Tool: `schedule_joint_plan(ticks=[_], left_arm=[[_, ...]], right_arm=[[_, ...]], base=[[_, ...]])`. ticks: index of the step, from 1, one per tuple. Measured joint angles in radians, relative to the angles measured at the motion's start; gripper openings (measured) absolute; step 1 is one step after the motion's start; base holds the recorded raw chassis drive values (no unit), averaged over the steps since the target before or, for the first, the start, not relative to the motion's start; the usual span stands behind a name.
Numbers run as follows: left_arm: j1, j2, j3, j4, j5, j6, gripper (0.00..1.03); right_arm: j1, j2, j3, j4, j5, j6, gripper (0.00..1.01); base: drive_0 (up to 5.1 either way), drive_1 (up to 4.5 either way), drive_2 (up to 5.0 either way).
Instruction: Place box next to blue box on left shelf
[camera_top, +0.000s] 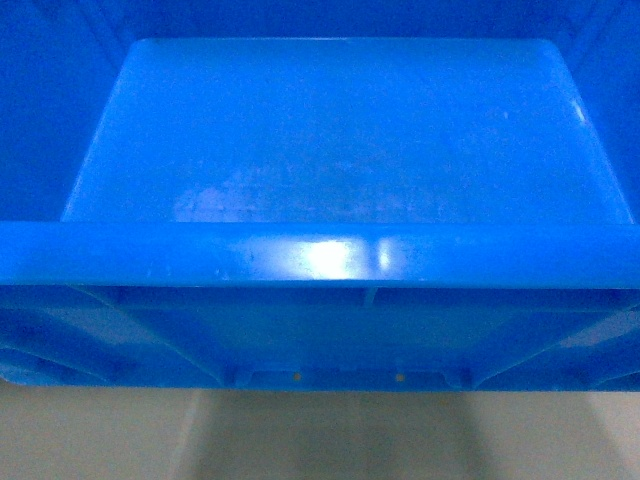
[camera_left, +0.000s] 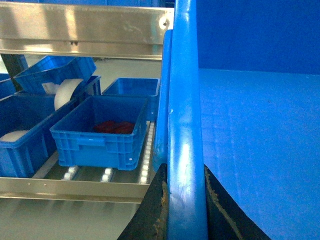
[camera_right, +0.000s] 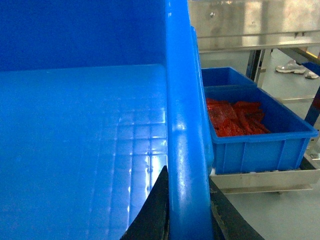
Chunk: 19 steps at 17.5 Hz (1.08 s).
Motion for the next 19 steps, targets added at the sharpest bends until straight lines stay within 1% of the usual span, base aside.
schedule_joint_plan(ticks=[19], left_arm=[[0.0, 0.0, -0.003, -0.008, 0.0, -0.005, 0.11]], right_arm=[[0.0, 0.001, -0.002, -0.005, 0.0, 0.0, 0.08]], base=[[0.0, 0.0, 0.0]])
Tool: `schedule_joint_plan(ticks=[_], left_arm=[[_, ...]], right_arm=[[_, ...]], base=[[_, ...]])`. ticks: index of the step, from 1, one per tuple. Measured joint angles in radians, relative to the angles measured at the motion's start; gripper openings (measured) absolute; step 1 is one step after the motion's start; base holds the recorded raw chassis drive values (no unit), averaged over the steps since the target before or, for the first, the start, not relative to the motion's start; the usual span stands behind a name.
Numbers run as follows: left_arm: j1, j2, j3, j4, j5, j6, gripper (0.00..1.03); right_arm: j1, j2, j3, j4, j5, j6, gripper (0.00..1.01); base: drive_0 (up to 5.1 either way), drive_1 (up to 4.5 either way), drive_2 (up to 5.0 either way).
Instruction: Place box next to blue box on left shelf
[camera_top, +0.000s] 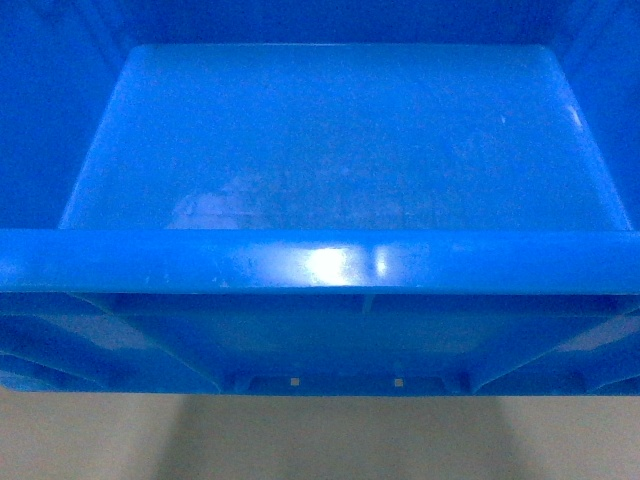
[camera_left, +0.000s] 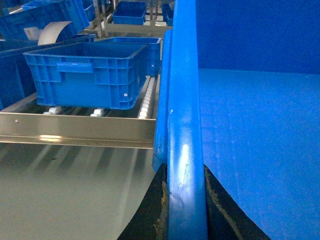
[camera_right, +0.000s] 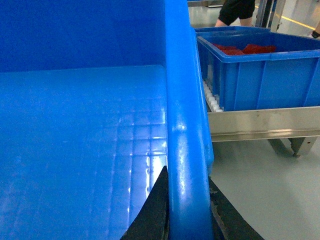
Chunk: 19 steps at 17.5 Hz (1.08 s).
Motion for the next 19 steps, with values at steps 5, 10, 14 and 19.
schedule_joint_plan(ticks=[5, 10, 14, 19], left_arm=[[0.0, 0.0, 0.0, 0.005, 0.0, 0.0, 0.11], [0.0, -0.002, 0.0, 0.009, 0.0, 0.0, 0.11], [0.0, -0.002, 0.0, 0.006, 0.0, 0.0, 0.11], [0.0, -0.002, 0.0, 0.007, 0.0, 0.001, 0.11]], right_arm=[[0.0, 0.0, 0.0, 0.002, 0.0, 0.0, 0.08], [0.0, -0.003, 0.0, 0.006, 0.001, 0.0, 0.08], [0.0, -0.002, 0.0, 0.002, 0.0, 0.0, 0.08], [0.0, 0.0, 0.0, 0.005, 0.001, 0.0, 0.08]], base=[[0.0, 0.0, 0.0], [0.0, 2.58, -2.6], [0.0, 4.32, -4.3], [0.1, 4.27, -4.1]])
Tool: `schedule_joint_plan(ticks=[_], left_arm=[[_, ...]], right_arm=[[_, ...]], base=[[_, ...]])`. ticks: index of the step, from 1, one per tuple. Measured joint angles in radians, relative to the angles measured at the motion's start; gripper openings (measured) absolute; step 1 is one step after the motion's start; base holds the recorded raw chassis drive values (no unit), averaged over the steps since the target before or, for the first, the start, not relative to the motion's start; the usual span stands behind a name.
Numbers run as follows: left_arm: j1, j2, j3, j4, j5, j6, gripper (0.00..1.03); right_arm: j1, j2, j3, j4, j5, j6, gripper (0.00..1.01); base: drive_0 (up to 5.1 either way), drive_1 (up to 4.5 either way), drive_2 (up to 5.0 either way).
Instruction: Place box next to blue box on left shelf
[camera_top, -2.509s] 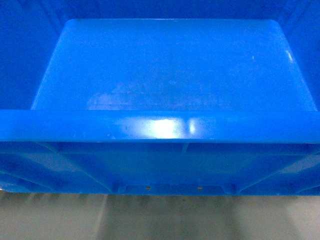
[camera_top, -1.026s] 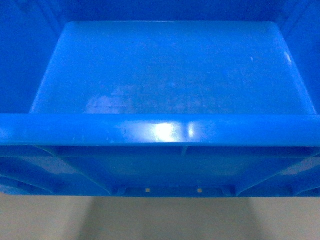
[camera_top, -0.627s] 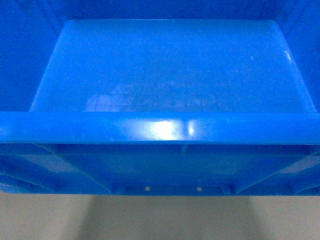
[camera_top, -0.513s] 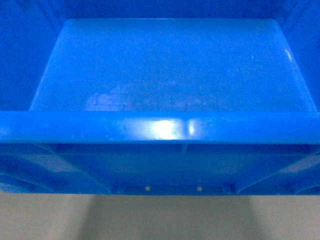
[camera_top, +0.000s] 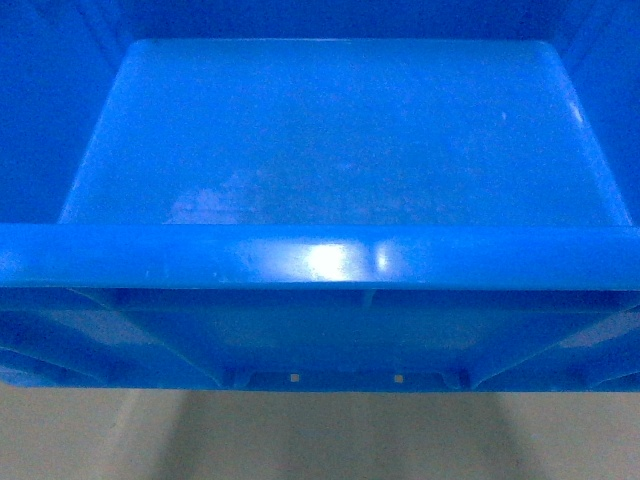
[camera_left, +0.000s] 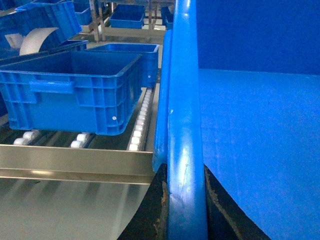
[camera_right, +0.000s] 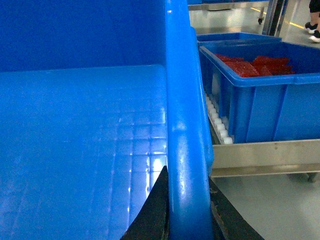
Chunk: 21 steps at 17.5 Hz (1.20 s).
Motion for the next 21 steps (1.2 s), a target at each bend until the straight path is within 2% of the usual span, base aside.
schedule_joint_plan(ticks=[4, 11, 21], left_arm=[[0.0, 0.0, 0.0, 0.0, 0.0, 0.0, 0.11], [0.0, 0.001, 0.0, 0.001, 0.0, 0.0, 0.11], [0.0, 0.001, 0.0, 0.001, 0.0, -0.001, 0.11]], right_arm=[[0.0, 0.0, 0.0, 0.001, -0.002, 0.0, 0.08], [0.0, 0.0, 0.0, 0.002, -0.002, 0.0, 0.08], [0.0, -0.001, 0.0, 0.001, 0.0, 0.0, 0.08]], base=[[0.1, 3.93, -3.8], [2.9, 2.05, -5.0], [0.2, 4.19, -3.7]])
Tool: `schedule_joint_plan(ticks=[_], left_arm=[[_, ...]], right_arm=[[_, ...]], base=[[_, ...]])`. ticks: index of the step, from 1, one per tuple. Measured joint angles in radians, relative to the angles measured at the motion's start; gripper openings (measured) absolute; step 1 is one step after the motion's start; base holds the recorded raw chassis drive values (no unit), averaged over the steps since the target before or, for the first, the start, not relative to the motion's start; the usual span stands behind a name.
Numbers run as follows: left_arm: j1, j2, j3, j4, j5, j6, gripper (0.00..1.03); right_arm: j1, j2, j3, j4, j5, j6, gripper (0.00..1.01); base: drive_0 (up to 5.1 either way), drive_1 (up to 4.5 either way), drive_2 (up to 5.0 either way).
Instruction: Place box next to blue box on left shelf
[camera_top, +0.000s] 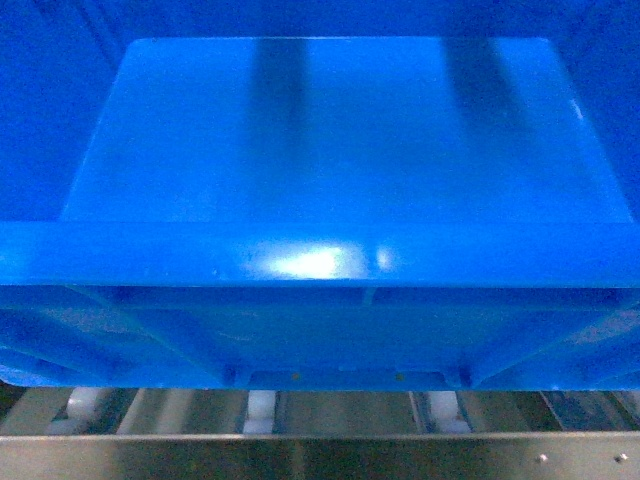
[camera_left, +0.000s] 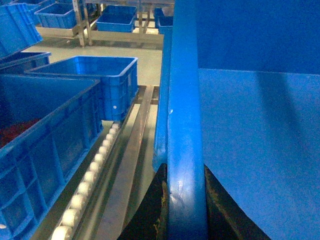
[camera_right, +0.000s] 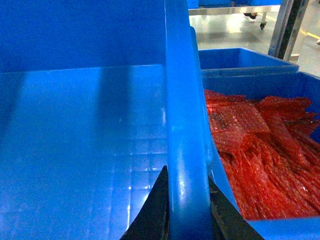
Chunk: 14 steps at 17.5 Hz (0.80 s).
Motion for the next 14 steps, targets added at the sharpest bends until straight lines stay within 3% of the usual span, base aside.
schedule_joint_plan(ticks=[7, 14], left_arm=[[0.0, 0.0, 0.0, 0.0, 0.0, 0.001, 0.11], [0.0, 0.003, 0.0, 0.0, 0.001, 0.0, 0.11]], right_arm=[[0.0, 0.001, 0.0, 0.001, -0.001, 0.0, 0.08], [0.0, 0.003, 0.0, -0.001, 0.0, 0.0, 0.08]], base=[[0.0, 4.08, -4.1], [0.0, 0.0, 0.0]])
